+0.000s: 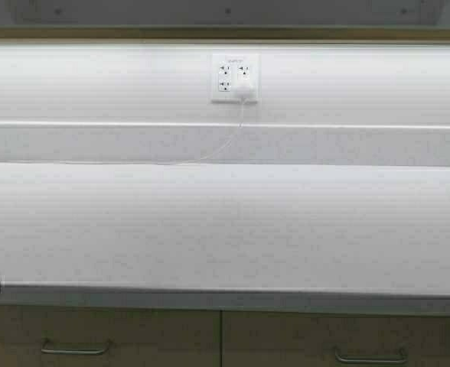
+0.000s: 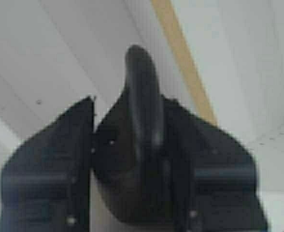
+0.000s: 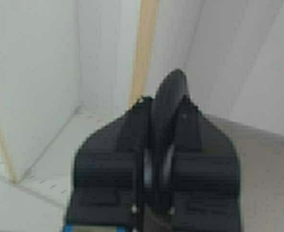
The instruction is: Open the cabinet, put the pot inside, then close it
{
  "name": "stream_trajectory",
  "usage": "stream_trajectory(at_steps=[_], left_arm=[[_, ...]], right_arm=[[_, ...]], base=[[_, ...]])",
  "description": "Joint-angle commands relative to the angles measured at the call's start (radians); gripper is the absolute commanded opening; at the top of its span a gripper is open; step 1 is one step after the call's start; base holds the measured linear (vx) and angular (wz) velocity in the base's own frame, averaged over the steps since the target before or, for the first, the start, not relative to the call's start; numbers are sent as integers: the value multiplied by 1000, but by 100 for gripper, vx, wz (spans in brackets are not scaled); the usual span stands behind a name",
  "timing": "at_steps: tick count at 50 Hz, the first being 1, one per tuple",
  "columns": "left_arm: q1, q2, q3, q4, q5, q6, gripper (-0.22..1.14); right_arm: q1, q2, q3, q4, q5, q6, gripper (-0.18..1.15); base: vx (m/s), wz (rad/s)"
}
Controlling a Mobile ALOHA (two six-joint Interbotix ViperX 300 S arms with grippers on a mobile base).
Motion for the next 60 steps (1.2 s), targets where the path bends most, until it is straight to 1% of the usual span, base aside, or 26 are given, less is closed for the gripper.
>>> stream_trajectory(at_steps=[1, 12, 33, 35, 41, 49, 52, 60], left_arm=[[-54, 37, -60, 11, -2, 11, 3], [-55, 41, -61, 11, -2, 12, 3], [-52, 92, -89, -17, -3, 20, 3], [-41, 114, -107, -17, -5, 20, 3], [-5, 224, -224, -15, -6, 18, 3], [-11, 337, -356, -17, -6, 8, 3], [-14, 362, -379, -17, -6, 5, 3], [-12, 377, -388, -18, -9, 5, 3]], right_arm=[[48, 14, -95, -8, 12, -21, 8], [48, 31, -98, 29, 15, -46, 8], [31, 87, -130, 29, 29, -44, 8], [23, 107, -149, 29, 29, -44, 8], [-35, 183, -244, 29, 75, -41, 8], [-40, 242, -330, 28, 120, -41, 8], [-40, 256, -339, 28, 120, -41, 8], [-40, 265, -337, 26, 126, -41, 8]], base=[[0, 0], [2, -3], [13, -6], [18, 2], [21, 3], [17, 5], [15, 4], [11, 0]])
